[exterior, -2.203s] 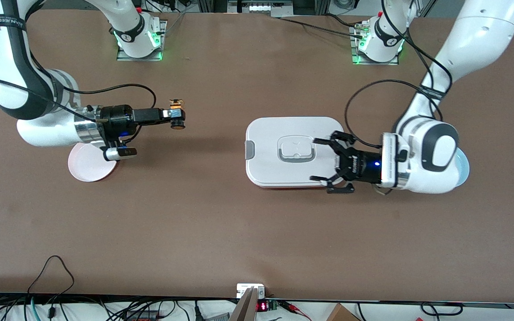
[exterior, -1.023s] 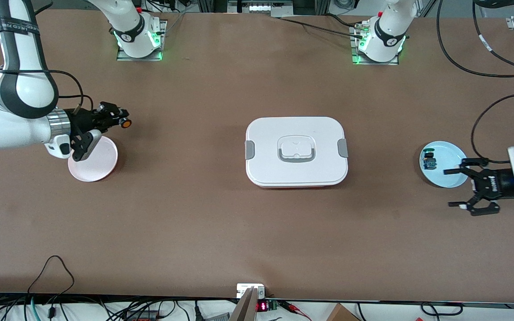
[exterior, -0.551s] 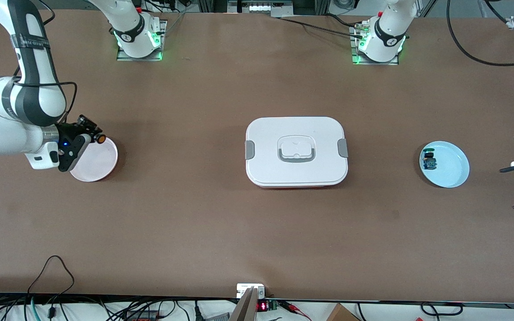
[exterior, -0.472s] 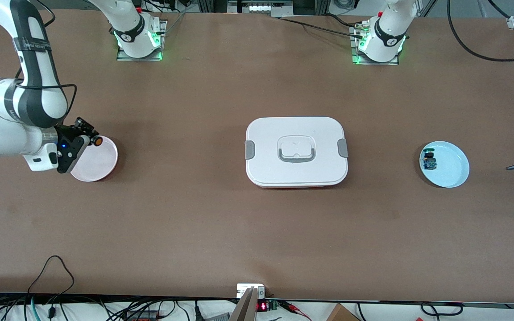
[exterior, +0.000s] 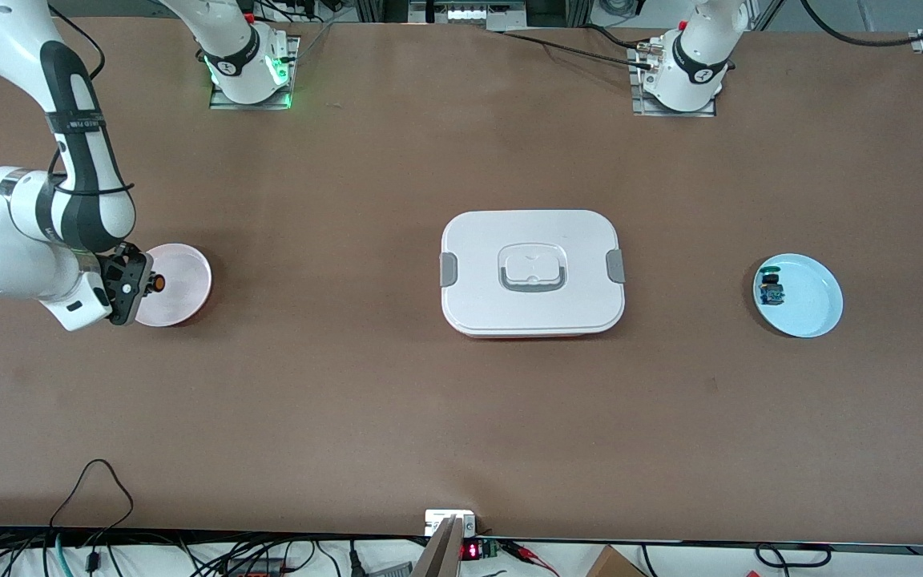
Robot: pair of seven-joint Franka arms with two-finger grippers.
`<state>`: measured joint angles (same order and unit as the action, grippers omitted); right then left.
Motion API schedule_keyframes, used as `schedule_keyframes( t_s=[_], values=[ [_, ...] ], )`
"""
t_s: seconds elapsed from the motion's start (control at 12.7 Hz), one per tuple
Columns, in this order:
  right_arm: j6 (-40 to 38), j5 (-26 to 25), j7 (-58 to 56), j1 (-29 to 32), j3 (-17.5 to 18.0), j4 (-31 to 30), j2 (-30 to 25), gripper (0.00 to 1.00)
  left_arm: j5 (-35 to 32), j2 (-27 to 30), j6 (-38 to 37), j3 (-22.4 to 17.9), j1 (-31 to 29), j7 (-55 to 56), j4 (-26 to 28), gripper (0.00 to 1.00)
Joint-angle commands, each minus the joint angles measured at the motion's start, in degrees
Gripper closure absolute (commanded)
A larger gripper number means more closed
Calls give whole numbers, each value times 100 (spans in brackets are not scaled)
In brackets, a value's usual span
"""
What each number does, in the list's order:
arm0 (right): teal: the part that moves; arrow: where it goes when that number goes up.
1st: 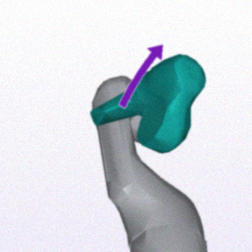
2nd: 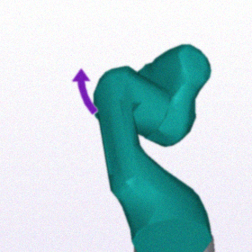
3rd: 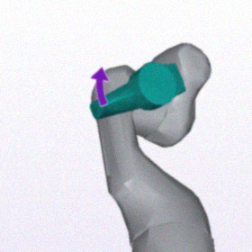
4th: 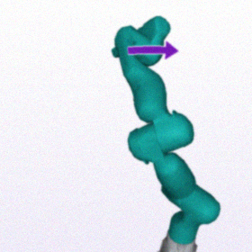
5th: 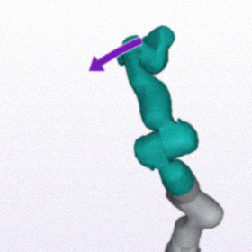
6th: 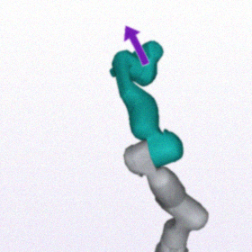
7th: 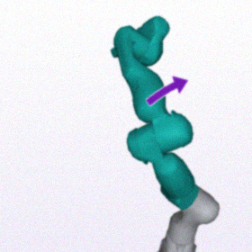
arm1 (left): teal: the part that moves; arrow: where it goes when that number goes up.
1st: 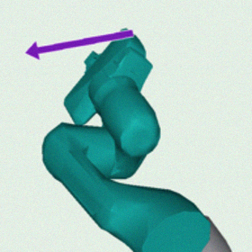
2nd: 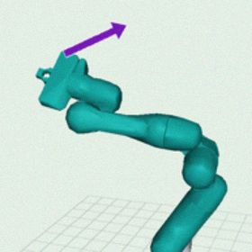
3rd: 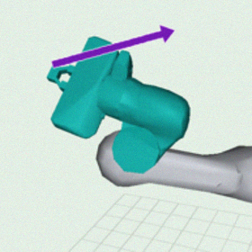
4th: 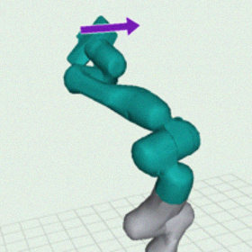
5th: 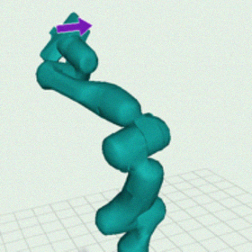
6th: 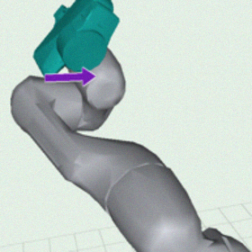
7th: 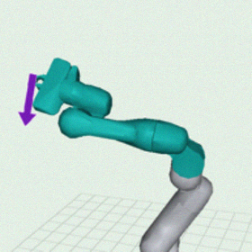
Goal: Transfer orange switch to right arm and place
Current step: 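Lower the orange switch onto the white plate with the right gripper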
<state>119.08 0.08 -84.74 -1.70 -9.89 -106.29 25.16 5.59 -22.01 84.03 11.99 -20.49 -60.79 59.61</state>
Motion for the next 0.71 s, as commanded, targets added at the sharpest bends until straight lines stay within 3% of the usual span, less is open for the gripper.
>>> schedule_keyframes(
  t_s=[0.0, 0.31, 0.63],
  values=[
    [474, -87, -656, 90, 31, 30, 207, 86, -268, 486, -517, -12, 238, 1792, 332, 0],
    [1379, -87, -1096, 143, 40, -479, 252, 86, -734, 742, -1028, 32, 896, 3712, 324, 0],
    [1654, -87, -1291, 126, 40, -823, 173, 86, -656, 786, -1126, 23, 942, 3987, 323, 0]
  ],
)
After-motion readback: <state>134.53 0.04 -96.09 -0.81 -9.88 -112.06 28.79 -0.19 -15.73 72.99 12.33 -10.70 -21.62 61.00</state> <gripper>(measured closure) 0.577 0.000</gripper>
